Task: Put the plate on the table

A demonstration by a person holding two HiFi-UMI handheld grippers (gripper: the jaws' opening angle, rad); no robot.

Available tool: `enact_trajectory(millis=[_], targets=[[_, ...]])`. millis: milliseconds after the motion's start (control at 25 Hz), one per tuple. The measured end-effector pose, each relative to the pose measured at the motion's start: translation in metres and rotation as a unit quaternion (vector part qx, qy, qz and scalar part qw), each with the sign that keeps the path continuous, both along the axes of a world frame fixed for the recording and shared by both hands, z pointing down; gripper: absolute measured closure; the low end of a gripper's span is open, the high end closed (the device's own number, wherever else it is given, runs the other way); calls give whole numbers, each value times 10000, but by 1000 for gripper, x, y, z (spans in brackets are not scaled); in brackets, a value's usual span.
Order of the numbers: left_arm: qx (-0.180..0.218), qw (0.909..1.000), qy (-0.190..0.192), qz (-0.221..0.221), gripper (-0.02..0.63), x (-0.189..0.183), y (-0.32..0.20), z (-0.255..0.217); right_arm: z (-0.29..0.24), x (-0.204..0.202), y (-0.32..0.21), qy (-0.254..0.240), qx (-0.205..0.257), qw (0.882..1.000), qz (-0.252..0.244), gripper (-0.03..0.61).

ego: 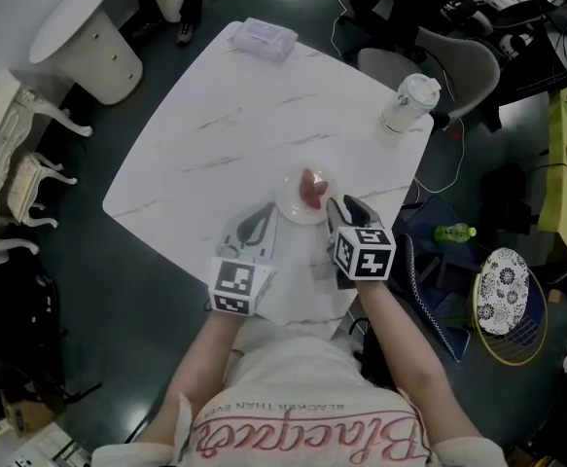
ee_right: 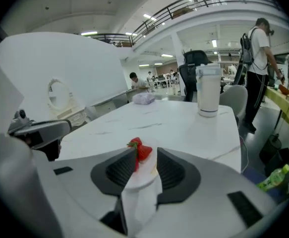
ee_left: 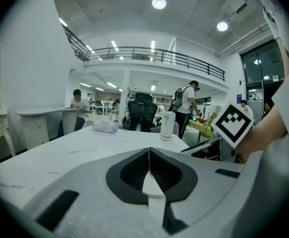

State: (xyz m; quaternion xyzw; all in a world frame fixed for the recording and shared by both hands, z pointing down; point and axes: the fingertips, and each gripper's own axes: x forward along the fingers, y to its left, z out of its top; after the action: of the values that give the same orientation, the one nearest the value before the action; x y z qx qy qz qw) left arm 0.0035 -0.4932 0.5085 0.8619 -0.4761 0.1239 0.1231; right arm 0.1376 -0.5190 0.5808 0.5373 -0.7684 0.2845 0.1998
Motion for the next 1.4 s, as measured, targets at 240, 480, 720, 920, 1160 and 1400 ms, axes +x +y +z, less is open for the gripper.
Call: enact_trajectory(millis=[240, 480, 720, 920, 1160, 1400], targets=[[140, 9998, 104, 33, 609, 0, 11, -22, -77, -17, 20, -391, 822, 9953, -320, 511], [671, 9974, 49, 251, 609, 6, 24, -61, -145, -28, 48, -209, 1691, 9838, -556, 560], [1137, 9927, 106, 389, 609, 12, 35, -106, -193, -31, 72, -229, 2232, 9729, -560, 565], [1496, 9876, 181, 438, 609, 17, 41, -141, -219, -34, 86, -141, 2589, 9641, -573, 565], [1810, 9821, 209, 478, 609, 23, 49, -165, -242, -34, 95, -156, 2979, 9528, -563, 566], [1873, 9808, 207, 497, 609, 28, 52, -171, -246, -27, 97, -140, 3052, 9509, -489, 568]])
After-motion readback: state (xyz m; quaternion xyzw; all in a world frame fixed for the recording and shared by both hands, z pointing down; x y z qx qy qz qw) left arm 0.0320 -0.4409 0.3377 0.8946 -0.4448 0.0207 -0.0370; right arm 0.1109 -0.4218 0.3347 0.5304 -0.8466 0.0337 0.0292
